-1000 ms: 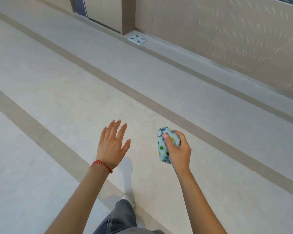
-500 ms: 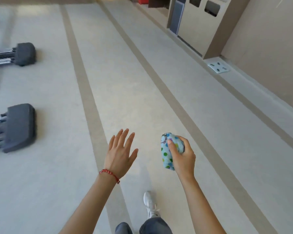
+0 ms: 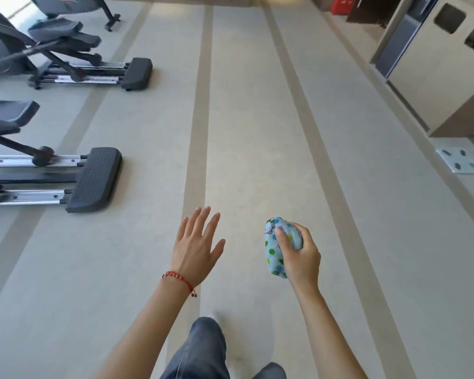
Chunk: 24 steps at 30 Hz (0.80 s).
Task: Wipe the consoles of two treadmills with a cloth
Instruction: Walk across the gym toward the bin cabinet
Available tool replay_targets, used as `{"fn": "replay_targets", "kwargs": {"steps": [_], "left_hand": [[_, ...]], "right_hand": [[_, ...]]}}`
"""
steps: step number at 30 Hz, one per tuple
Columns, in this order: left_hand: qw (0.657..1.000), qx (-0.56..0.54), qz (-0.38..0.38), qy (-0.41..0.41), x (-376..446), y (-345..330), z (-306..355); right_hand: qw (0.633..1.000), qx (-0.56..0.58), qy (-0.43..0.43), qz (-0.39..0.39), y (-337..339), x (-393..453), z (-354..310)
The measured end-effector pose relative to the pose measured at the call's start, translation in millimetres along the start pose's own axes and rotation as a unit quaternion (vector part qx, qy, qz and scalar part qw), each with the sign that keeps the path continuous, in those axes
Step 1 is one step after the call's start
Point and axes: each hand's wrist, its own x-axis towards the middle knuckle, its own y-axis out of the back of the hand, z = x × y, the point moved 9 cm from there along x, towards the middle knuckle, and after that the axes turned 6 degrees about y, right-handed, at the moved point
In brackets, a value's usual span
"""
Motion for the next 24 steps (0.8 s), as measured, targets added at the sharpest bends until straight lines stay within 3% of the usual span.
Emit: {"fn": "replay_targets", "kwargs": {"steps": [24], "left_hand": [[1.000, 0.006, 0.003, -0.004, 468.7, -70.5, -108.5]], "right_hand": [[1.000, 0.008, 0.015, -0.018, -215.1, 439.6, -81.9]]}}
